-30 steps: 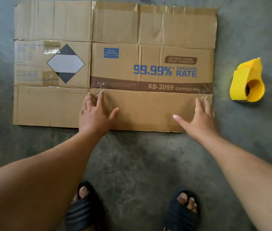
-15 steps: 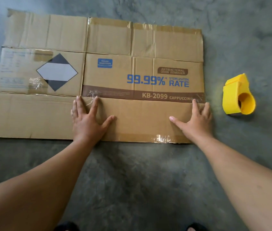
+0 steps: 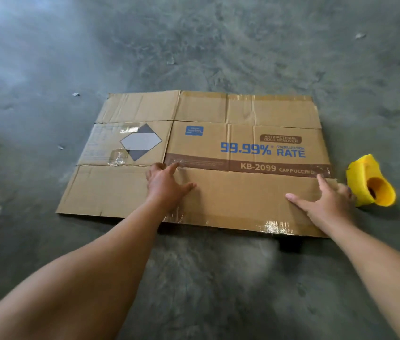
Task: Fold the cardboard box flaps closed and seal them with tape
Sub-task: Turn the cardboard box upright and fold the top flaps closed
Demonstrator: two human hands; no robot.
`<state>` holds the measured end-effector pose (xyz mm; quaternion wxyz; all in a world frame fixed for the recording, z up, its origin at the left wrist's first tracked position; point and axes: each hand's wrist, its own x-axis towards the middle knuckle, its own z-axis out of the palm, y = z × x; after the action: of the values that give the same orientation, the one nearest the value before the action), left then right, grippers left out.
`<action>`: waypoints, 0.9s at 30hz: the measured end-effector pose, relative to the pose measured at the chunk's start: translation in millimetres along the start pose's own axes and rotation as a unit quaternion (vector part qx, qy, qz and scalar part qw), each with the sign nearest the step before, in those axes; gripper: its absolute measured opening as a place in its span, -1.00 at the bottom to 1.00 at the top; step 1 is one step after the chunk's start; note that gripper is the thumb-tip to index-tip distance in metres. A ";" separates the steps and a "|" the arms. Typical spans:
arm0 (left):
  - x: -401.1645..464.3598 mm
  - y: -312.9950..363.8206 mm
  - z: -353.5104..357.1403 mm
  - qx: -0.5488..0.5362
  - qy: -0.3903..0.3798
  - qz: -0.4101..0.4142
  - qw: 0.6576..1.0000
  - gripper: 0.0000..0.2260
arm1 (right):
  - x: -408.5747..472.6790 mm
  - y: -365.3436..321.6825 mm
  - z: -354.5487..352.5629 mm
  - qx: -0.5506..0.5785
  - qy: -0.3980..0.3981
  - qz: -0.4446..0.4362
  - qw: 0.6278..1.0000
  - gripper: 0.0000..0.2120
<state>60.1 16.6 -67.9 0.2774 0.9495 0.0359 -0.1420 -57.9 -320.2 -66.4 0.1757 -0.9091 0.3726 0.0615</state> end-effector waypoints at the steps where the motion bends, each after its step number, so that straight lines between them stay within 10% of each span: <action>1: 1.5 3.7 -8.4 -0.015 0.010 -0.003 1.000 -0.27 | 1.7 -3.9 -10.4 -0.009 0.011 -0.013 1.000 0.01; 17: 25.6 99.4 -211.1 -0.116 0.120 0.058 0.984 -0.51 | 19.9 -123.6 -232.4 0.099 0.061 -0.162 0.980 -0.21; 27: 16.7 77.3 -226.0 -0.040 0.129 0.079 0.988 -0.44 | 12.6 -122.6 -203.9 0.101 0.021 -0.173 0.980 -0.16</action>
<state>143.9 72.6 149.3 0.3189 0.9478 0.0015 0.0056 32.8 -322.0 153.9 0.2665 -0.9386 0.2173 -0.0265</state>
